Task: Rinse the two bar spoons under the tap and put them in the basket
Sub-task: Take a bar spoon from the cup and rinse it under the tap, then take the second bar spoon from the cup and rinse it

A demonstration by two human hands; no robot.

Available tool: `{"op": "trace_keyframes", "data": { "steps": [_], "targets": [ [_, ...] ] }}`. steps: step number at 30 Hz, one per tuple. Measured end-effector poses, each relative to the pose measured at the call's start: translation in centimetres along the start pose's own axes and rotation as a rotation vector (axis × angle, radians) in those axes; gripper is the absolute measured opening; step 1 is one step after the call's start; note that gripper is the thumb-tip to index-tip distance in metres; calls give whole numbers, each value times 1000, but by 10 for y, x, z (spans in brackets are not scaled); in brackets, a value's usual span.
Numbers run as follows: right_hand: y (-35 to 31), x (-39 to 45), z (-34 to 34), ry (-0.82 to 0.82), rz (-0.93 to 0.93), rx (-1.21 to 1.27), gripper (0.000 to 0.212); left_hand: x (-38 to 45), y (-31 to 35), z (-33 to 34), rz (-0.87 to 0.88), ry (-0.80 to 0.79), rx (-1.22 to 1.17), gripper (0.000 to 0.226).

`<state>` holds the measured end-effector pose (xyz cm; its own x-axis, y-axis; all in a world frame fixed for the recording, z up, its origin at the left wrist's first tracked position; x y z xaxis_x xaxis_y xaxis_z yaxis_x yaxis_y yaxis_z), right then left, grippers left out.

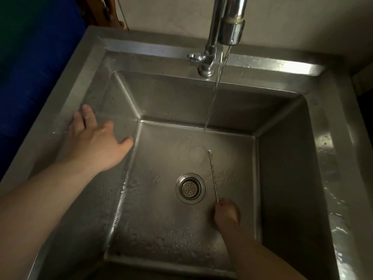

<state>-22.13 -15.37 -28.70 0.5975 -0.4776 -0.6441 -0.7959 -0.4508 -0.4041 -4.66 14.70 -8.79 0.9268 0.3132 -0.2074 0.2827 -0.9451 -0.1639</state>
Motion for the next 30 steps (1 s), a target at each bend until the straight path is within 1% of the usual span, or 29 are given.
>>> {"op": "trace_keyframes", "data": {
  "steps": [3,6,12,17,18,21,23,26,28,30],
  "targets": [
    [0,2,0,-3,-28,-158,25,1,-1,1,-3,-6,-3,91],
    [5,2,0,-8,-62,-248,24,1,-2,2,-3,-14,-14,92],
    [7,-2,0,-10,-97,-252,23,-1,-2,1,8,-16,-32,91],
    [11,-11,-4,-30,-125,-157,19,-8,-11,-8,61,-89,-123,89],
    [9,-15,-6,-30,-137,-140,18,-12,-16,-13,76,-79,-141,88],
    [-6,-33,-9,-35,-195,-103,19,-27,-35,-36,143,40,-164,83],
    [-26,-53,-8,-49,-255,-94,20,-40,-54,-58,196,115,-225,78],
    [-71,-95,1,-51,-372,-14,18,-63,-92,-100,270,258,-286,71],
    [-109,-134,11,-59,-477,54,16,-79,-127,-126,306,374,-263,66],
    [-147,-178,24,-71,-589,153,11,-94,-167,-147,305,434,-244,64]
  ]
}}
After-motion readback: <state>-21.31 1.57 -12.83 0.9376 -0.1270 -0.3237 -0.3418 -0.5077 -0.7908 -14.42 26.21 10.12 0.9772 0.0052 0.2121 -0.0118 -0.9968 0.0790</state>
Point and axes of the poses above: each hand's wrist, its own x-axis towards the middle knuckle, its own z-axis out of the palm, y = z × x, the point moved 2 cm from there along x, towards the middle knuckle, and after that the axes turned 10 degrees about -z, right-handed, at the moved point
